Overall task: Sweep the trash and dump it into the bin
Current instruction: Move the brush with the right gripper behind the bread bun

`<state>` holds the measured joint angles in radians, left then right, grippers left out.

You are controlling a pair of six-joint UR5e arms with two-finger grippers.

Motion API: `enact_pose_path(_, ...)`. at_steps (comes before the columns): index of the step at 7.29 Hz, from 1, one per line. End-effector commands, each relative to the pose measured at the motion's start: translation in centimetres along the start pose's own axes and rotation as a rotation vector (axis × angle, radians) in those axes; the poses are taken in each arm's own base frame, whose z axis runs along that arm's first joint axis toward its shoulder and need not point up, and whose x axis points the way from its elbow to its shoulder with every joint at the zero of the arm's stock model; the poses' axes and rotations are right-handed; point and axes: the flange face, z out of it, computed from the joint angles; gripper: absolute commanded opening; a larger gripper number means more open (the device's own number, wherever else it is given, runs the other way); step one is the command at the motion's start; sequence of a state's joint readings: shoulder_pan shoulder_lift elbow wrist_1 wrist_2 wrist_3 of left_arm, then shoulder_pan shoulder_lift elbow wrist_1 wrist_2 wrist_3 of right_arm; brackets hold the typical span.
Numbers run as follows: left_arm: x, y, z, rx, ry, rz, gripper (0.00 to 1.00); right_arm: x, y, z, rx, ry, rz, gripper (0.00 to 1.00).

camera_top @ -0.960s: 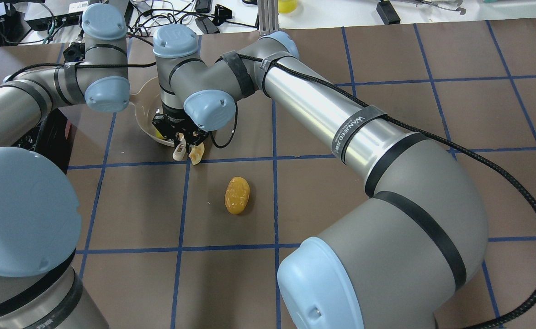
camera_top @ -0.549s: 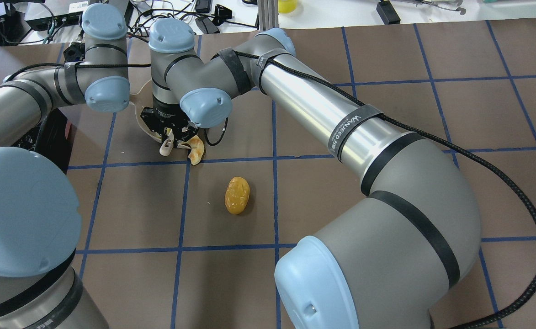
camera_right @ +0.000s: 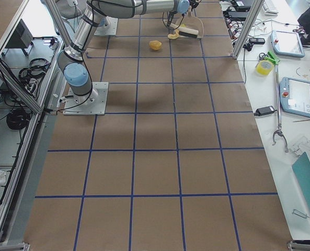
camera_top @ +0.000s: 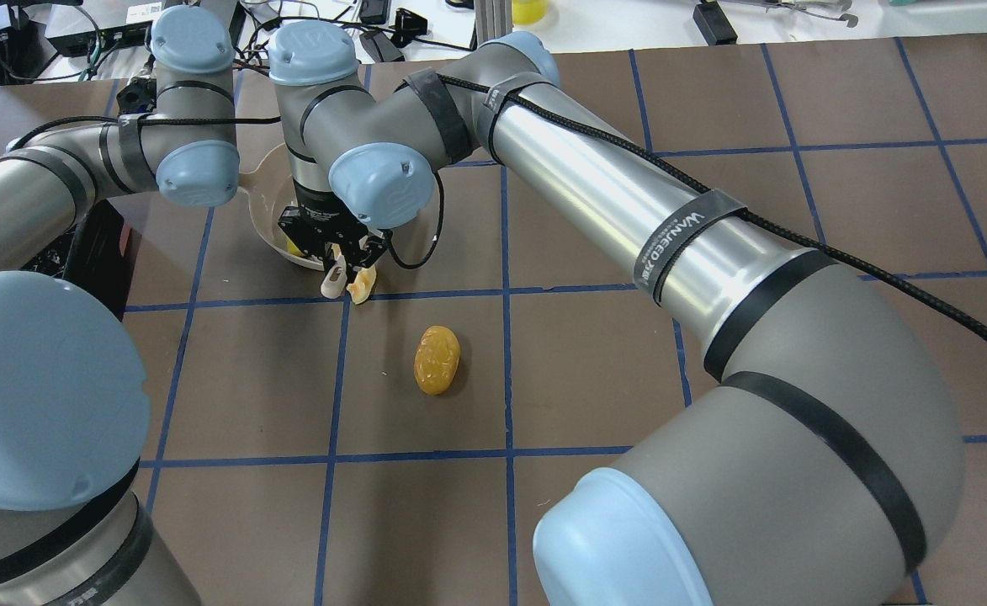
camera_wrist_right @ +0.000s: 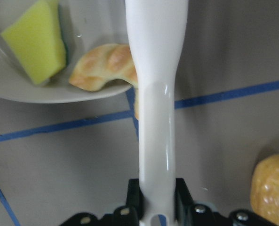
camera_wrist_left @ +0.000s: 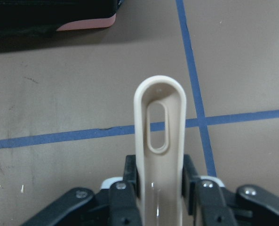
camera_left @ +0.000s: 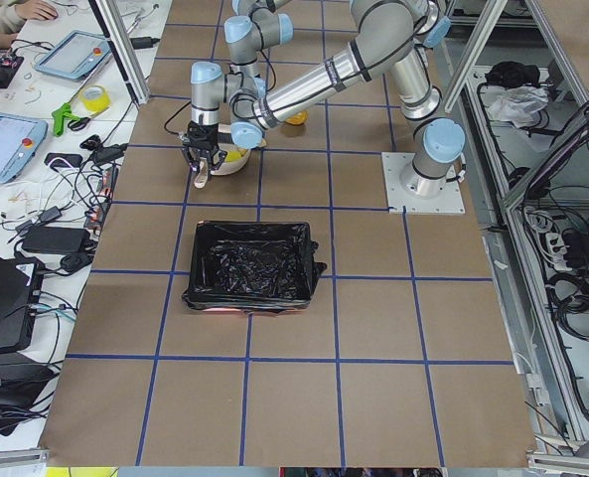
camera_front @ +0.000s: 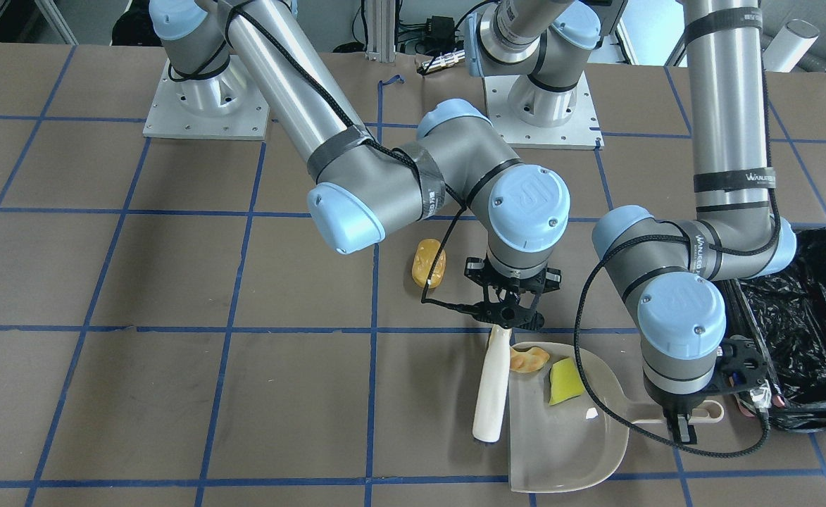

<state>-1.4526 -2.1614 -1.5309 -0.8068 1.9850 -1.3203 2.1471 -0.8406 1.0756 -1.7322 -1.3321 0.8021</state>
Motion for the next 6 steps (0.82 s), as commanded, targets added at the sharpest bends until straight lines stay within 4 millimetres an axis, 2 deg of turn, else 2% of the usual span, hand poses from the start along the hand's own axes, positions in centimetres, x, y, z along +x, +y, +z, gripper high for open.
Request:
enact_pose_path(1, 0.0, 0.2, 0.1, -0.002, -0.002, 0.002, 0.00, 2.2, 3.7, 1.5, -0.053, 0.050, 0.063, 0.00)
enact_pose_path(3, 0.0, 0.2, 0.0, -0.002, -0.002, 0.001, 0.00, 1.1, 5.6, 2.5, -0.072, 0.039, 0.084, 0.00)
enact_pose_path(5, 0.0, 0.1, 0.0, -0.002, 0.001, -0.001, 0.00, -0.5, 5.5, 4.9, -0.076, -0.018, 0.081, 0.00)
enact_pose_path(6, 0.0, 0.2, 0.0, -0.002, 0.000, 0.002, 0.00, -1.0, 4.9, 5.4, -0.063, -0.036, 0.075, 0.00)
